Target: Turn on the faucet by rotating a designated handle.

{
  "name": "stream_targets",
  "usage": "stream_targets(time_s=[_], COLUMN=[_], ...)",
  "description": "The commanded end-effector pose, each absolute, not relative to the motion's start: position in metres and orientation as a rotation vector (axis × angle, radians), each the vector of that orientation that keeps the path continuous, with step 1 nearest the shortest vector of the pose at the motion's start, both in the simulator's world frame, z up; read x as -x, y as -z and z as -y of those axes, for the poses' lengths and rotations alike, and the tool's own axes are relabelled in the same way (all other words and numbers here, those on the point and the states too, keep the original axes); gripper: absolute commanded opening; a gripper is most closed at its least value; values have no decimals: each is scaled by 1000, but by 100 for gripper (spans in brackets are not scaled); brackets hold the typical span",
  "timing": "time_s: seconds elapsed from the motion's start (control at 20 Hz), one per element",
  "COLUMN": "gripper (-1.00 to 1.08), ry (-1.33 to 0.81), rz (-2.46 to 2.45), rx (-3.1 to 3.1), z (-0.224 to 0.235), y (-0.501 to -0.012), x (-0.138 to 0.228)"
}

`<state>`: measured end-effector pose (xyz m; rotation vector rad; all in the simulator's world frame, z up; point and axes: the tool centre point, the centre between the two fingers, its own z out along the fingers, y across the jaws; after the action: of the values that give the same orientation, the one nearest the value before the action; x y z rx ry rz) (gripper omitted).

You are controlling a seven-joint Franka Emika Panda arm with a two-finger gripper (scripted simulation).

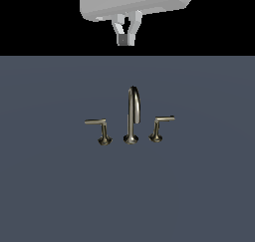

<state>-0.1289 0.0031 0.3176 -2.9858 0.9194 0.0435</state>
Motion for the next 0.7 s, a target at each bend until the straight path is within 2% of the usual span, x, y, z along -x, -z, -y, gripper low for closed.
stream_targets(time_s=[0.0, 0.65], gripper=[-100, -100], ry=[-39, -25], rz=[-1016, -1483], rx=[2954, 2756], z=[1, 36], y=[-300, -215], x=[114, 45])
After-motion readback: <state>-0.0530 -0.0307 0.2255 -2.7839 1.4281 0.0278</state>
